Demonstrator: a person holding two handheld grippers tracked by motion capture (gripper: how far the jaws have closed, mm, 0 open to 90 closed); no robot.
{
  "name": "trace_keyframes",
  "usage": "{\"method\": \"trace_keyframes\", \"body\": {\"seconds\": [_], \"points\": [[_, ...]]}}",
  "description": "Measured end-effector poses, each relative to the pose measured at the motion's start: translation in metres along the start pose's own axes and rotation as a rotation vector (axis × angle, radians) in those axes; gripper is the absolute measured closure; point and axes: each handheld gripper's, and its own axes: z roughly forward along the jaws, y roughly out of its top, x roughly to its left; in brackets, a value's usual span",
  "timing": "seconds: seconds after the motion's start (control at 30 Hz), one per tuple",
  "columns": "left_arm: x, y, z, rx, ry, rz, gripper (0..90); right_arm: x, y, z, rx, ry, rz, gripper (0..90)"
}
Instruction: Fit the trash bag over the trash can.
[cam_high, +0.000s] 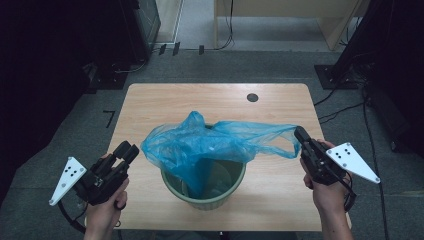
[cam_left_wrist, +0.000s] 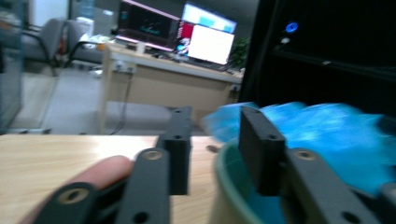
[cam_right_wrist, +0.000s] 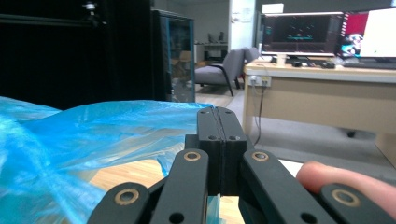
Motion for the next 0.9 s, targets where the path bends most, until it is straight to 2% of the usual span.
{"method": "trace_keyframes", "body": {"seconds": [0.1, 0.2, 0.27, 0.33, 0.4, 0.43, 0.47, 0.5, 0.53, 0.6, 0.63, 0.8, 0.9], "points": [[-0.009, 0.003, 0.003, -0.008, -0.010, -0.032, 44.9, 0.005, 0.001, -0.001, -0.006, 0.023, -0.006, 90.0], [-0.016, 0.002, 0.009, 0.008, 0.008, -0.033, 31.2, 0.008, 0.002, -0.001, -0.010, 0.047, 0.003, 90.0], [-0.020, -0.002, 0.014, 0.025, 0.015, -0.033, 27.0, 0.011, 0.002, -0.001, -0.011, 0.058, -0.003, 90.0], [-0.022, -0.004, 0.016, 0.035, 0.019, -0.030, 27.3, 0.014, 0.002, -0.001, -0.010, 0.073, -0.013, 90.0], [-0.030, -0.011, 0.022, 0.061, 0.027, -0.002, 32.8, 0.016, 0.002, -0.001, -0.012, 0.084, -0.024, 90.0], [-0.032, -0.012, 0.023, 0.071, 0.037, 0.021, 39.3, 0.018, 0.002, -0.001, -0.012, 0.088, -0.025, 90.0], [-0.033, -0.014, 0.023, 0.081, 0.026, 0.045, 52.1, 0.018, 0.002, -0.001, -0.015, 0.089, -0.031, 90.0], [-0.033, -0.014, 0.023, 0.081, 0.026, 0.045, 63.8, 0.019, 0.002, -0.001, -0.014, 0.086, -0.035, 90.0], [-0.033, -0.016, 0.023, 0.098, -0.004, 0.055, 72.0, 0.018, 0.002, -0.001, -0.013, 0.083, -0.040, 90.0], [-0.032, -0.018, 0.021, 0.114, -0.021, 0.072, 86.2, 0.017, 0.002, -0.002, -0.009, 0.075, -0.043, 90.0], [-0.032, -0.019, 0.021, 0.117, -0.031, 0.077, 89.8, 0.015, 0.002, -0.002, -0.006, 0.066, -0.042, 90.0], [-0.035, -0.019, 0.008, 0.100, -0.064, 0.125, 90.0, 0.006, 0.001, -0.003, 0.014, 0.035, -0.035, 90.0], [-0.036, -0.026, -0.002, 0.119, -0.088, 0.147, 90.0, -0.001, 0.002, -0.006, 0.022, 0.017, -0.034, 90.0]]}}
